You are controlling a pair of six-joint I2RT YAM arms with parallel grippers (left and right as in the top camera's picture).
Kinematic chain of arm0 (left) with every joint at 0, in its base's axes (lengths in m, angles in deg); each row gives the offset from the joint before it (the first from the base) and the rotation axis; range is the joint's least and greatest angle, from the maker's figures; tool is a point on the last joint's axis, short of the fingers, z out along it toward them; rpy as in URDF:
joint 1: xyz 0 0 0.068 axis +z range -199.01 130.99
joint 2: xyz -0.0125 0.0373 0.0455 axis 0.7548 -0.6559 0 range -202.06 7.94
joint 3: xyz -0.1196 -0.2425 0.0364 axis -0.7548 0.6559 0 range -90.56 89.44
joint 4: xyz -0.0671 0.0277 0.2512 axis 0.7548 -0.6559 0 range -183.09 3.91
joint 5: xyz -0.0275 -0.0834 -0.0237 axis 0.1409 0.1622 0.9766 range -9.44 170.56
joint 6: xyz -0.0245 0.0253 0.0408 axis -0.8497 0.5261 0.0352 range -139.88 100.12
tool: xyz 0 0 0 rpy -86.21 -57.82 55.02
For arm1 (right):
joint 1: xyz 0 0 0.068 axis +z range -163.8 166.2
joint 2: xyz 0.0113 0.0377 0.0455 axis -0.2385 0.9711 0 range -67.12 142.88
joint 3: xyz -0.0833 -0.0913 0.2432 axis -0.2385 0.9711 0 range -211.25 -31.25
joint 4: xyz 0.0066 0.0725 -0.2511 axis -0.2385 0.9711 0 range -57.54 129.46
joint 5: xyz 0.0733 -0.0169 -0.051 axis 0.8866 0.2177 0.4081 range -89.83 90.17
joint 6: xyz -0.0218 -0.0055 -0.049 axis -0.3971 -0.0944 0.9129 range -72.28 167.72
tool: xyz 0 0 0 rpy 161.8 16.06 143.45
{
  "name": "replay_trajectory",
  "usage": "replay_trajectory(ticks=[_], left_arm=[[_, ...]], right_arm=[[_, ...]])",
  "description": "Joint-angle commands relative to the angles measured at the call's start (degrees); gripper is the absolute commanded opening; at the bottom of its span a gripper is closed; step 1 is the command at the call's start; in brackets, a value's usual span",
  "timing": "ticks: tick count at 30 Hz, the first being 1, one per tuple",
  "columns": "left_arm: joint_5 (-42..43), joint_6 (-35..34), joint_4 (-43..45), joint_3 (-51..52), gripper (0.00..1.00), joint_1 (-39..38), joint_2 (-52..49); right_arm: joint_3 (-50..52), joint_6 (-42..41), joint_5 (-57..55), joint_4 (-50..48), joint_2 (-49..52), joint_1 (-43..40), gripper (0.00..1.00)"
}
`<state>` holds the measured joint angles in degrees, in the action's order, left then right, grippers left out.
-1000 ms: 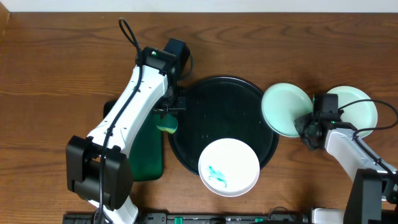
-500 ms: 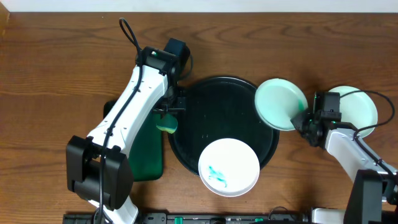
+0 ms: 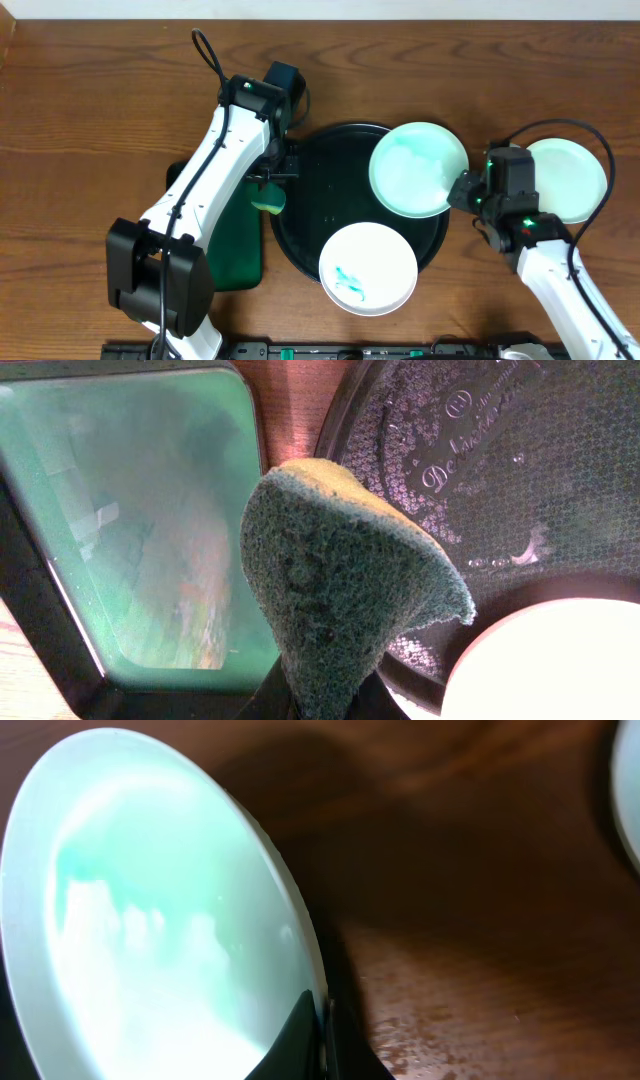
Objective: Clean dirty plates on tray and stack at the side
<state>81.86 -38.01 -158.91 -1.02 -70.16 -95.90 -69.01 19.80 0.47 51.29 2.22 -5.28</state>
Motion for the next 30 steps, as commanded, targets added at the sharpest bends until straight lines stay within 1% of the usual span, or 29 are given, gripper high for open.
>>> replay_trajectory(ticks=[1,4,8,11,15,19,23,30], left_arm=[[-0.50,0.48,0.02,0.46,0.07,0.24,-0.74],[-0.48,0.50,0.22,0.46,0.07,0.24,-0.74],[-0.48,0.50,0.26,0.46,0.07,0.24,-0.76],[-0.48,0.48,0.24,0.46,0.07,0.24,-0.76],[-0.48,0.48,0.22,0.46,0.07,0.24,-0.76],[-0.48,0.50,0.24,0.46,0.07,0.24,-0.76],[-0.48,0.50,0.48,0.46,0.07,0.24,-0.76],[-0.48,0.48,1.29,0.46,0.07,0.24,-0.76]], right_arm=[[-0.63,5.51,-4.02,0.09,-1.86,3.80,0.01],[-2.32,7.78,-7.45,1.14,-1.84,7.45,0.01],[-7.06,9.99,-17.55,4.98,-1.84,13.57,0.01],[-10.95,11.65,-22.93,7.63,-1.84,16.17,0.01],[-16.20,14.58,-27.36,10.84,-1.81,17.70,0.01],[-18.80,20.74,-35.01,11.21,-1.70,19.71,0.01],[-19.65,28.96,-45.11,10.86,-0.98,23.87,0.01],[-19.65,40.63,-58.21,10.34,3.08,31.65,0.01]])
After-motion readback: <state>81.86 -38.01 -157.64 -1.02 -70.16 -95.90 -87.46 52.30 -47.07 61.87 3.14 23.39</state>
